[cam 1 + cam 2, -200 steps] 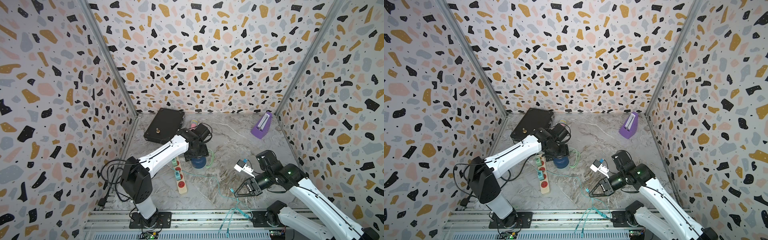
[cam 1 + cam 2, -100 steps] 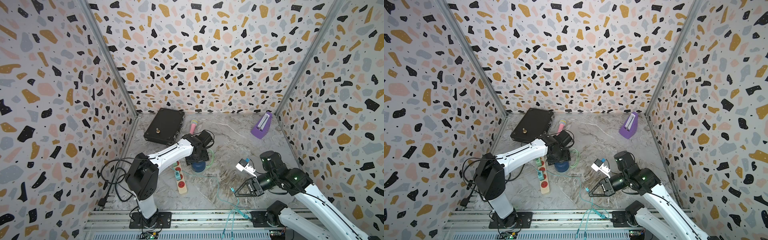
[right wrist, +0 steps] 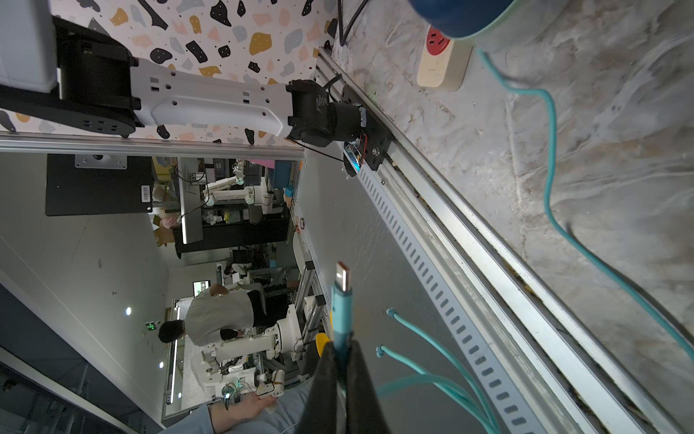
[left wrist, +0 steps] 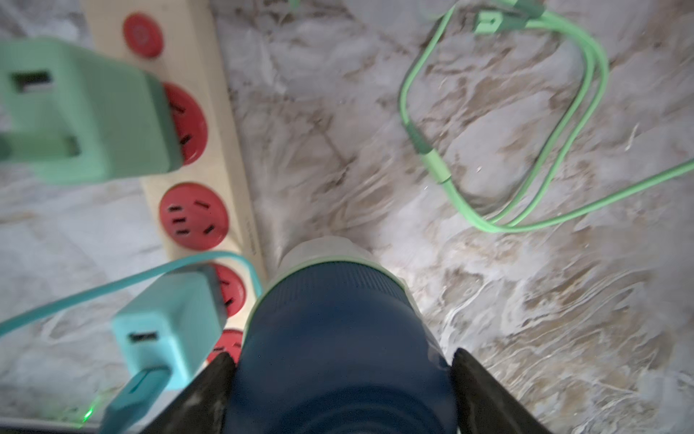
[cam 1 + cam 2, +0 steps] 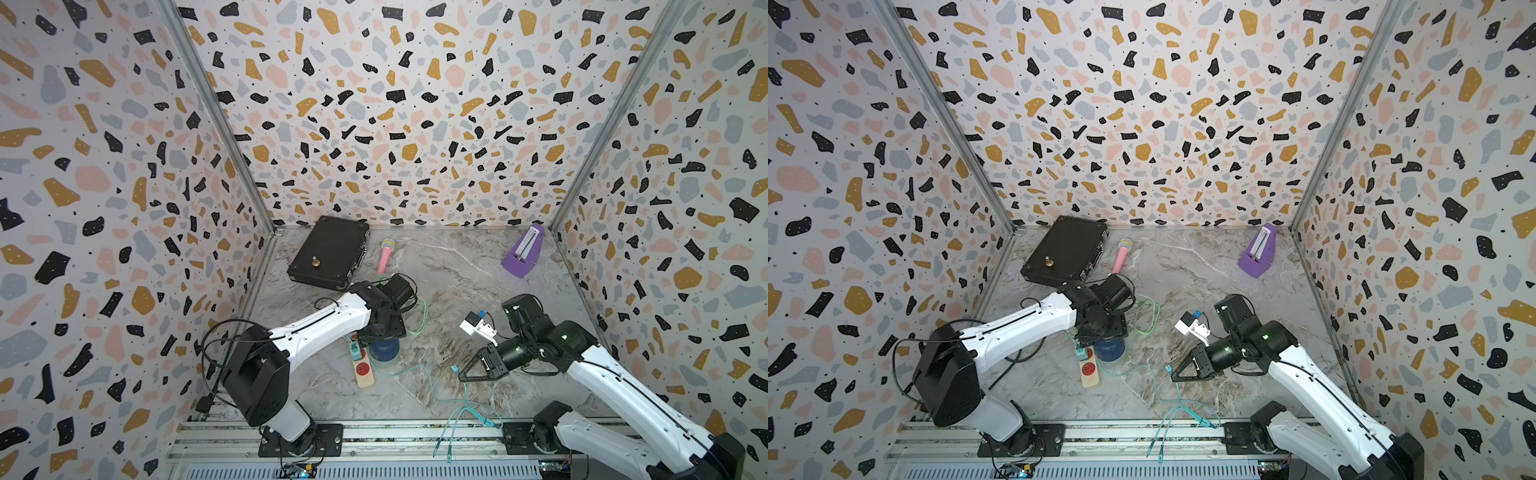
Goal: Charge the cordless meat grinders
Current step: Place the cordless meat grinder at the center of the board.
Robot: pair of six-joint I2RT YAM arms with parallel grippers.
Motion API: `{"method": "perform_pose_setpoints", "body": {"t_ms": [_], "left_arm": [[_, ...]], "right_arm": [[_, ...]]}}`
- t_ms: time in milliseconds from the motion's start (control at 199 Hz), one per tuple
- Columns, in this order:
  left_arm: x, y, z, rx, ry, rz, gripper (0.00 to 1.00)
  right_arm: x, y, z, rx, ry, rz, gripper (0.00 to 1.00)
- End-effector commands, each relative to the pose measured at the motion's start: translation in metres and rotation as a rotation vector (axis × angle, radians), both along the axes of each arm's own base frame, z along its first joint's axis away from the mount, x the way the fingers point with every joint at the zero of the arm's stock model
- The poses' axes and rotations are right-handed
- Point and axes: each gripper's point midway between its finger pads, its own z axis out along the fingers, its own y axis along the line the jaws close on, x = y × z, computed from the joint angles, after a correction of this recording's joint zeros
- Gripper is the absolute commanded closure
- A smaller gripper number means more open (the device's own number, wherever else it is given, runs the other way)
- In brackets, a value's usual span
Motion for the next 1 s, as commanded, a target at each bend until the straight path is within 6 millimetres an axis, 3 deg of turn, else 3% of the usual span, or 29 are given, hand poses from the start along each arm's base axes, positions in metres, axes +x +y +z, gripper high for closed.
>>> {"method": "perform_pose_setpoints", "body": {"t_ms": [0, 135, 311, 532, 757, 993], "left_arm": [[-0.015, 0.025, 0.014, 0.063, 0.005, 0.016, 0.40], [-0.003, 0.016, 0.025, 0.042, -0.011, 0.003, 0.40], [0.023, -0.013, 0.036, -0.031, -0.060, -0.007, 0.40], [0.030, -0.029, 0.010, -0.049, -0.027, 0.010, 0.40], [0.029, -0.018, -0.014, 0.007, -0.025, 0.077, 0.38], [0.028, -0.021, -0.022, -0.037, -0.037, 0.160, 0.23]], "right_arm": [[0.012, 0.004, 0.008, 0.030, -0.071, 0.003, 1.00], [0.017, 0.007, 0.006, 0.032, -0.064, 0.008, 1.00], [0.023, 0.008, 0.000, 0.018, -0.061, 0.007, 1.00], [0.031, 0.011, -0.003, 0.019, -0.057, 0.002, 1.00], [0.037, 0.016, -0.007, 0.024, -0.044, -0.001, 1.00], [0.043, 0.021, -0.014, 0.022, -0.022, 0.005, 1.00]]}}
